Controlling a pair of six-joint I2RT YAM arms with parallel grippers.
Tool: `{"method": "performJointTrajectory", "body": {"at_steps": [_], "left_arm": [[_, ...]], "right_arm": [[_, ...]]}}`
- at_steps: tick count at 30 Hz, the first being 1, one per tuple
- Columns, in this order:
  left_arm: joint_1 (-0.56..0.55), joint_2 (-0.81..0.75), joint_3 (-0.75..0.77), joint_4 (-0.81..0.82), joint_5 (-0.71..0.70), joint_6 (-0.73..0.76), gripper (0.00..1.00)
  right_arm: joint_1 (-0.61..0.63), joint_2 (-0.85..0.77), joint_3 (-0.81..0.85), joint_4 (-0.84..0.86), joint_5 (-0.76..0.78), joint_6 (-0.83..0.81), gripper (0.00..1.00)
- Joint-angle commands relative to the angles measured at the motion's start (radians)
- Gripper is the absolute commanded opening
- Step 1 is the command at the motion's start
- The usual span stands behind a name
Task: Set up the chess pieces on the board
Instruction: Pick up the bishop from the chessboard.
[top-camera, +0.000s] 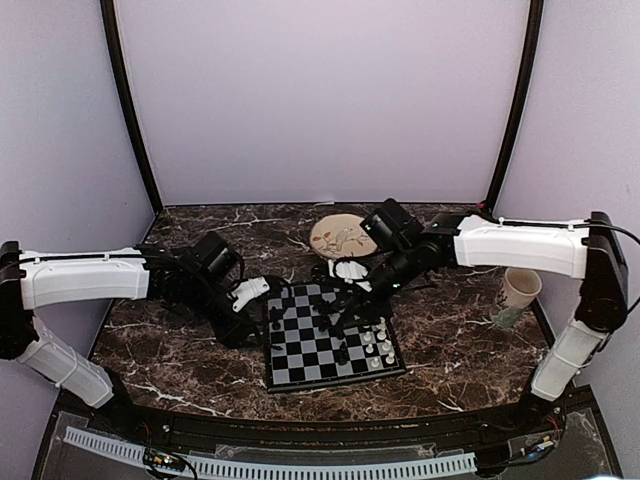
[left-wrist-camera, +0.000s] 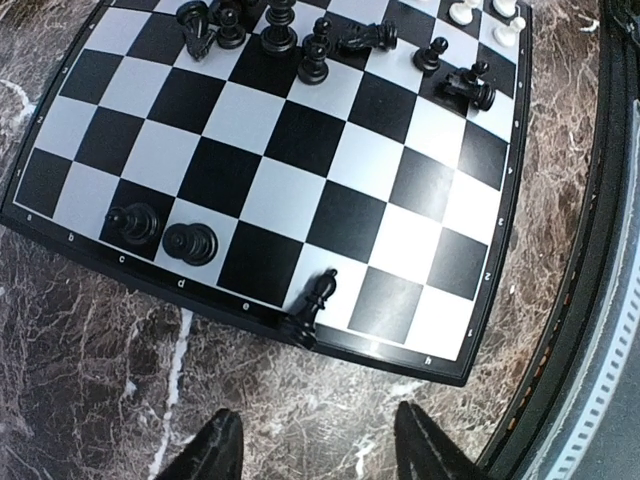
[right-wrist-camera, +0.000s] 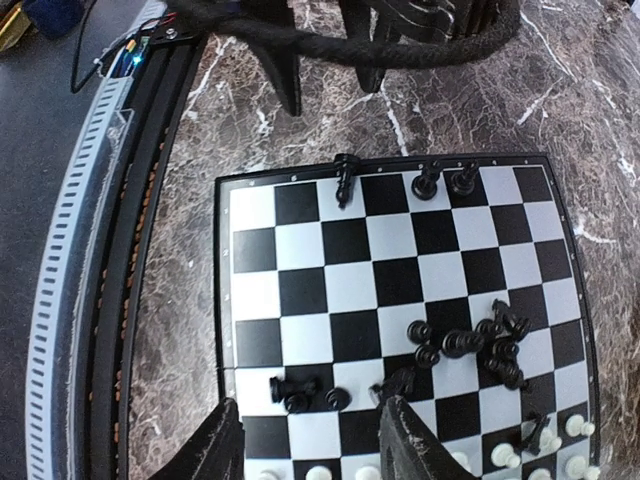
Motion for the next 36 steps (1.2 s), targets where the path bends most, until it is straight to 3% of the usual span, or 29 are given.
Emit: {"method": "performJointTrajectory", "body": {"at_steps": [1, 11, 22, 36], "left_arm": [[-0.016, 0.039, 0.037, -0.044, -0.005, 0.146, 0.54], [-0.037, 0.163, 0.113, -0.026, 0.019, 0.283, 0.43], [-0.051, 0.267, 0.132, -0.001, -0.055, 0.316, 0.41], [-0.061, 0.27, 0.101, 0.012, -0.069, 0.332, 0.34]], "right_arm": [[-0.039, -0.153, -0.152, -0.044, -0.072, -0.053, 0.47], [-0.186, -0.278, -0.315, 0.095, -0.139, -0.047, 0.48], [-0.191, -0.261, -0.348, 0.135, -0.11, -0.056, 0.47], [-0.191, -0.244, -0.353, 0.141, -0.104, -0.057, 0.47]]}}
